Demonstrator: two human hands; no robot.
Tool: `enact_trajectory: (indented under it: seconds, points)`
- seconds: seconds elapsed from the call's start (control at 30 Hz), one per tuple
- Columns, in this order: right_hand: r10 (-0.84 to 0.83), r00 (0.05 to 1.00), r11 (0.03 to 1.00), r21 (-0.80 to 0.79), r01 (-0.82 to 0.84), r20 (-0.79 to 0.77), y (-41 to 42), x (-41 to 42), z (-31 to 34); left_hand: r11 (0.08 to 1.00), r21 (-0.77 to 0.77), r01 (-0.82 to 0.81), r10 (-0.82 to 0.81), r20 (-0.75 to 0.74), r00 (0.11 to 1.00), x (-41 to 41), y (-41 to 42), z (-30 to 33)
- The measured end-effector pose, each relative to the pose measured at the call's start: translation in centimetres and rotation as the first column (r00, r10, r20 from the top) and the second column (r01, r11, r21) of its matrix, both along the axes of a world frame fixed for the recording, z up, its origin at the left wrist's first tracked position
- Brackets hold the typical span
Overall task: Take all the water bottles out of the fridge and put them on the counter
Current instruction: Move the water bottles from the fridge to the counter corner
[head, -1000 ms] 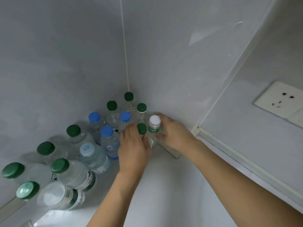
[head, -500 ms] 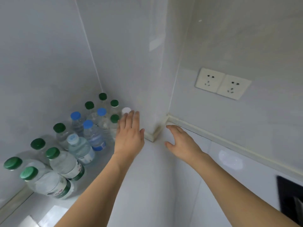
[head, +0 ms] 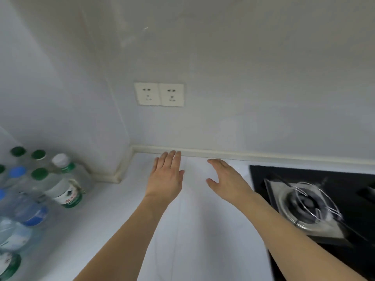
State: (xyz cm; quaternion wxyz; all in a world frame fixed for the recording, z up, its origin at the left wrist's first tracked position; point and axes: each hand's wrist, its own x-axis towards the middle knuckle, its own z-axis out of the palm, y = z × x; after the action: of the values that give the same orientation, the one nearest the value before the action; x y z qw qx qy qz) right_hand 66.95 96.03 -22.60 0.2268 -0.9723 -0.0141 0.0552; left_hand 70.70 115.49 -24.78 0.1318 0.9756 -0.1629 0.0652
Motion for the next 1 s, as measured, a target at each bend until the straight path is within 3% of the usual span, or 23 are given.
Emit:
enact_trajectory:
  seconds: [0.2, 0.53, 0.77, 1.0]
  points:
    - [-0.160, 0.987, 0.987, 0.009, 0.160, 0.004, -10.4, -6.7, 1.5, 0.982, 0.037, 0.186, -0.187, 0.036, 0.982, -3.8, -11.5, 1.5]
    - [-0.453, 0.890, 0.891, 0.062, 0.449, 0.062, -28.4, -22.8, 3.1, 0.858, 0.103, 0.503, -0.510, 0.055, 0.858, -14.4, -32.7, 3.5]
    - [-0.642, 0.759, 0.766, 0.053, 0.641, 0.108, -39.8, -37.1, 4.5, 0.711, 0.166, 0.683, -0.702, 0.120, 0.702, -25.4, -47.6, 4.7]
    - [-0.826, 0.545, 0.558, 0.078, 0.826, 0.145, -47.4, -51.4, 6.5, 0.500, 0.181, 0.847, -0.864, 0.173, 0.474, -36.5, -59.5, 7.6]
